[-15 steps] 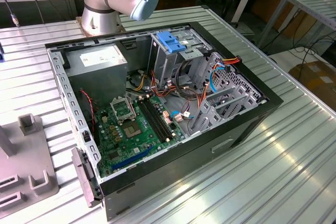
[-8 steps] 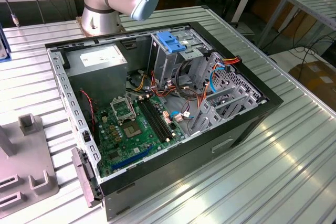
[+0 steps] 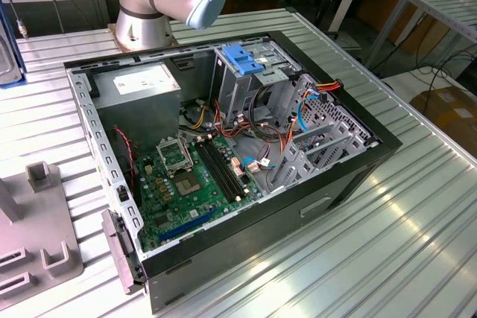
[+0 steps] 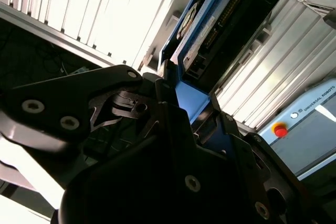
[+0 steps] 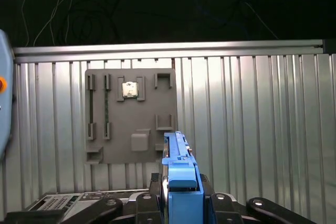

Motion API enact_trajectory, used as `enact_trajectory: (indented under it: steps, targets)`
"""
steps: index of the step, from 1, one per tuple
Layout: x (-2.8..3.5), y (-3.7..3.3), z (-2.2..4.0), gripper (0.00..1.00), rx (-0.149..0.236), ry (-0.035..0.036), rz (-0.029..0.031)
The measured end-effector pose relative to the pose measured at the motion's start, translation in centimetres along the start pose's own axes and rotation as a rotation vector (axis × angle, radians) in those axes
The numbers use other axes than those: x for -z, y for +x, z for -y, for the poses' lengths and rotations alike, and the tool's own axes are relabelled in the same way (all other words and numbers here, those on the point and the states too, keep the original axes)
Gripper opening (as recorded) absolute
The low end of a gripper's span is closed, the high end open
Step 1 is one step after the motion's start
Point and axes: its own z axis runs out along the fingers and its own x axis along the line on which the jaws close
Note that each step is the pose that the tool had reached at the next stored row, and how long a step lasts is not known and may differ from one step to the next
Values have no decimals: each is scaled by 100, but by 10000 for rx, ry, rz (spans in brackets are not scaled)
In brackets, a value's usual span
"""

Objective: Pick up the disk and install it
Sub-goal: 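Pick up the disk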

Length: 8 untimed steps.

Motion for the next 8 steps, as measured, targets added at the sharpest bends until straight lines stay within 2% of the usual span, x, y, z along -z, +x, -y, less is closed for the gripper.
enact_trajectory:
  steps: [8]
  targets:
    - [2, -5, 95, 37, 0, 0, 0]
